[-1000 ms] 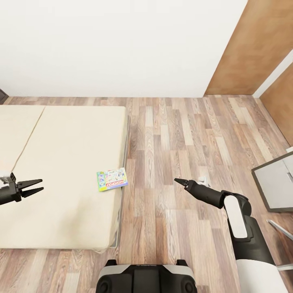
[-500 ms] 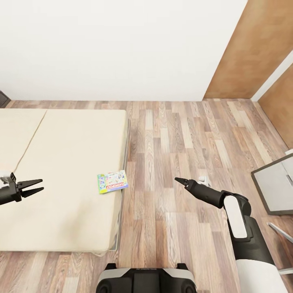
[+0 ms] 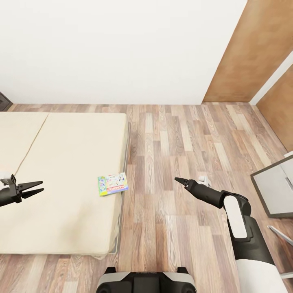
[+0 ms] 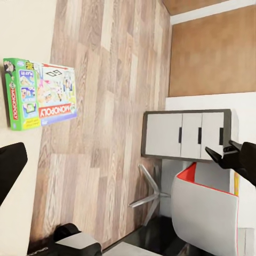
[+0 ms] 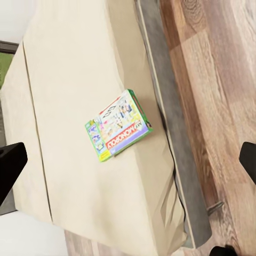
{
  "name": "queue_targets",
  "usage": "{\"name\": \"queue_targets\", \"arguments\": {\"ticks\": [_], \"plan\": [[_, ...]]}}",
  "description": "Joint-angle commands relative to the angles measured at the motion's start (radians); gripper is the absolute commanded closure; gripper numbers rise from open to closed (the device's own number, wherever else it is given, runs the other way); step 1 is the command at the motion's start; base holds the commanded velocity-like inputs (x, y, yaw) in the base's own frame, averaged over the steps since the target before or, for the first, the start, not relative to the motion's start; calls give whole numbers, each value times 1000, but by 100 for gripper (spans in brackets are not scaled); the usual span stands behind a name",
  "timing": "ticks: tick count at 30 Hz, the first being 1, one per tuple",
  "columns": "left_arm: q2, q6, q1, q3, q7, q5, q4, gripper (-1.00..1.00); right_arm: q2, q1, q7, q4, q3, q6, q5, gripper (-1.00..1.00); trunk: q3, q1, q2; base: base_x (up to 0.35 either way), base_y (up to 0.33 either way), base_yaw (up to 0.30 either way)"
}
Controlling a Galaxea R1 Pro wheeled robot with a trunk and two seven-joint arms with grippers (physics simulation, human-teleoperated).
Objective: Put all the toys in the child's room - the three board games (two on the bed and one on the table), the two jigsaw puzzles on the table, and the tennis ball on the table - inside the toy box on the table in the child's room.
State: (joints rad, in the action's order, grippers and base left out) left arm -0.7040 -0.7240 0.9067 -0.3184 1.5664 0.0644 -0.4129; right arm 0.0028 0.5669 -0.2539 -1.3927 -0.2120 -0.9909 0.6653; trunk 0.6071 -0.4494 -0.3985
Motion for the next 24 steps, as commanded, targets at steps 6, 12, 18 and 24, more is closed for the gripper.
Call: {"name": "queue_targets", "arguments": {"ticks": [6,12,18,24], "plan": [[0,-6,-1,-1,4,-2,5,-100,0,1,-10,4,-1,-5,-9,-100,-9,-1,-2,0,0,0],[1,-5,-1,-1,4,-3,7,-100,0,0,-10,21,-1,-5,-11,-100,-18,-1,-2,0,0,0],[7,-1,-2,-1,4,-3,8,-100,0,-1,-10,27,0,-5,-12,-100,-28,-1,-2,0,0,0],[8,3,-7,-1,4,-3,9,-100,0,-1,-10,29,0,-5,-12,-100,-38,-1,-2,0,0,0]]}}
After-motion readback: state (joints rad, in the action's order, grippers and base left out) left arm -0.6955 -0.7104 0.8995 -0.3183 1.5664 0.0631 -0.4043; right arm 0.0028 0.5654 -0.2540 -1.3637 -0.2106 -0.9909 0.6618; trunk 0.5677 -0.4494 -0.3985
